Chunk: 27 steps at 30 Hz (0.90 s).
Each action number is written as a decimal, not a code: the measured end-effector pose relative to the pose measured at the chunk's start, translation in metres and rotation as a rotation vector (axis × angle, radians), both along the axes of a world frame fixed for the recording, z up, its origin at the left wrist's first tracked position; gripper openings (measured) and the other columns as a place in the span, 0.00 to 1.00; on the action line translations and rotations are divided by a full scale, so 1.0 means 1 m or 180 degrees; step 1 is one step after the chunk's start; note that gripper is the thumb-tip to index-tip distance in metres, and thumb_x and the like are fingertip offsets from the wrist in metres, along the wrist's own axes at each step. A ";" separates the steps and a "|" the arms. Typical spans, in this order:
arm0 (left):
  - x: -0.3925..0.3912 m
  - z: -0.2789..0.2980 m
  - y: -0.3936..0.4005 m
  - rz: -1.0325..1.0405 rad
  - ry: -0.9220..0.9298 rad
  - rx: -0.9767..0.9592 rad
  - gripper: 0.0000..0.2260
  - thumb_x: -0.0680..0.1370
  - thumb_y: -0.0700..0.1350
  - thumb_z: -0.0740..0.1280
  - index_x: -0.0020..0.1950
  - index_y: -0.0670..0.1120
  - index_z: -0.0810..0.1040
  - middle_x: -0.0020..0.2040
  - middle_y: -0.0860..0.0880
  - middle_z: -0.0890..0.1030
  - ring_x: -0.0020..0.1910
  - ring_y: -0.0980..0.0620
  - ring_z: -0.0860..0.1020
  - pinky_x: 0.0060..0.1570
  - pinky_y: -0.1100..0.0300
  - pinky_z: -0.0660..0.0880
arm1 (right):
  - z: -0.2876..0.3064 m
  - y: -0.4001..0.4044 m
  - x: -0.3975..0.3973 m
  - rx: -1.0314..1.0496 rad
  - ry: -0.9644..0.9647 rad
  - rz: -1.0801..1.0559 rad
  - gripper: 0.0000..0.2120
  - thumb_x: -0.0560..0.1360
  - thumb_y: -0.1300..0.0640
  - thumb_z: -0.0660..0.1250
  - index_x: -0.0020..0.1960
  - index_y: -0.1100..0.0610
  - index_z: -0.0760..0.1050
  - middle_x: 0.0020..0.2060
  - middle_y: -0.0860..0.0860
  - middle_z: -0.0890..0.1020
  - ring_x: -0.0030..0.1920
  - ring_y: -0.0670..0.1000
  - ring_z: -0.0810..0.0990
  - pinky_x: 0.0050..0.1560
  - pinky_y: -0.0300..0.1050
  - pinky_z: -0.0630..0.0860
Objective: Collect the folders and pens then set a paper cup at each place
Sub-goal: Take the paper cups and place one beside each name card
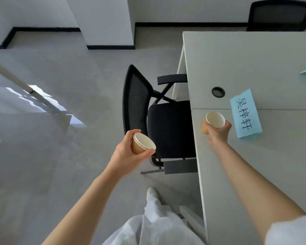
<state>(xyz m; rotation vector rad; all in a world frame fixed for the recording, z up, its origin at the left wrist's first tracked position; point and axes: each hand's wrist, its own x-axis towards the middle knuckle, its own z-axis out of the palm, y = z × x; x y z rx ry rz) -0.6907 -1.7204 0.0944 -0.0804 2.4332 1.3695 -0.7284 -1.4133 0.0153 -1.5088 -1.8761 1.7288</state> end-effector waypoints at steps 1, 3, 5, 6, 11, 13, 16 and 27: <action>-0.010 -0.002 0.001 0.0000 -0.0017 -0.0010 0.27 0.66 0.53 0.77 0.61 0.61 0.70 0.48 0.59 0.79 0.48 0.60 0.78 0.51 0.54 0.79 | -0.005 0.005 -0.007 0.0127 -0.0041 -0.0010 0.33 0.68 0.51 0.75 0.67 0.51 0.62 0.55 0.49 0.75 0.51 0.52 0.75 0.55 0.50 0.77; -0.027 -0.005 0.002 0.0012 -0.0047 -0.0034 0.27 0.66 0.52 0.77 0.61 0.61 0.70 0.49 0.59 0.79 0.48 0.59 0.78 0.50 0.55 0.79 | -0.015 0.013 -0.016 0.0449 -0.0166 0.0004 0.34 0.69 0.52 0.75 0.68 0.55 0.61 0.57 0.55 0.76 0.52 0.56 0.77 0.50 0.45 0.73; -0.040 -0.007 0.002 0.0005 -0.0076 -0.0017 0.26 0.67 0.52 0.77 0.60 0.62 0.70 0.49 0.58 0.79 0.49 0.58 0.79 0.49 0.55 0.80 | -0.026 0.018 -0.020 0.0654 -0.0253 0.0022 0.34 0.69 0.53 0.75 0.67 0.58 0.60 0.59 0.60 0.77 0.54 0.61 0.78 0.49 0.44 0.72; -0.048 -0.009 0.002 -0.0022 -0.0097 -0.0006 0.26 0.67 0.52 0.77 0.60 0.62 0.70 0.50 0.57 0.79 0.49 0.57 0.79 0.48 0.55 0.80 | -0.030 0.020 -0.022 0.0701 -0.0338 0.0002 0.35 0.69 0.53 0.75 0.67 0.59 0.60 0.60 0.61 0.77 0.55 0.62 0.78 0.50 0.45 0.72; -0.077 -0.016 -0.001 -0.0099 -0.0208 0.0096 0.26 0.67 0.52 0.77 0.60 0.61 0.70 0.51 0.57 0.79 0.49 0.57 0.79 0.45 0.62 0.78 | -0.037 0.019 -0.030 0.0631 -0.0543 -0.0198 0.41 0.69 0.53 0.76 0.72 0.60 0.55 0.62 0.63 0.74 0.57 0.64 0.77 0.52 0.46 0.72; -0.089 -0.018 -0.005 -0.0152 -0.0256 0.0148 0.26 0.67 0.53 0.77 0.61 0.61 0.70 0.51 0.56 0.79 0.49 0.57 0.79 0.44 0.63 0.78 | -0.035 0.008 -0.029 0.0413 -0.0691 -0.0386 0.46 0.69 0.53 0.76 0.75 0.61 0.50 0.66 0.64 0.71 0.63 0.64 0.74 0.60 0.50 0.71; -0.109 -0.017 -0.018 -0.0201 -0.0356 0.0235 0.29 0.62 0.60 0.75 0.61 0.62 0.70 0.52 0.55 0.79 0.49 0.55 0.80 0.45 0.59 0.81 | -0.022 -0.036 -0.028 -0.0077 -0.1207 -0.0347 0.45 0.74 0.48 0.71 0.76 0.65 0.46 0.69 0.64 0.67 0.67 0.62 0.71 0.65 0.52 0.68; -0.230 -0.005 -0.141 -0.0444 -0.0287 -0.0228 0.26 0.64 0.60 0.75 0.59 0.57 0.73 0.46 0.55 0.79 0.41 0.58 0.80 0.29 0.62 0.78 | 0.098 -0.272 -0.166 -0.0414 0.0499 0.1700 0.07 0.79 0.55 0.66 0.53 0.56 0.78 0.44 0.50 0.86 0.50 0.48 0.83 0.52 0.42 0.79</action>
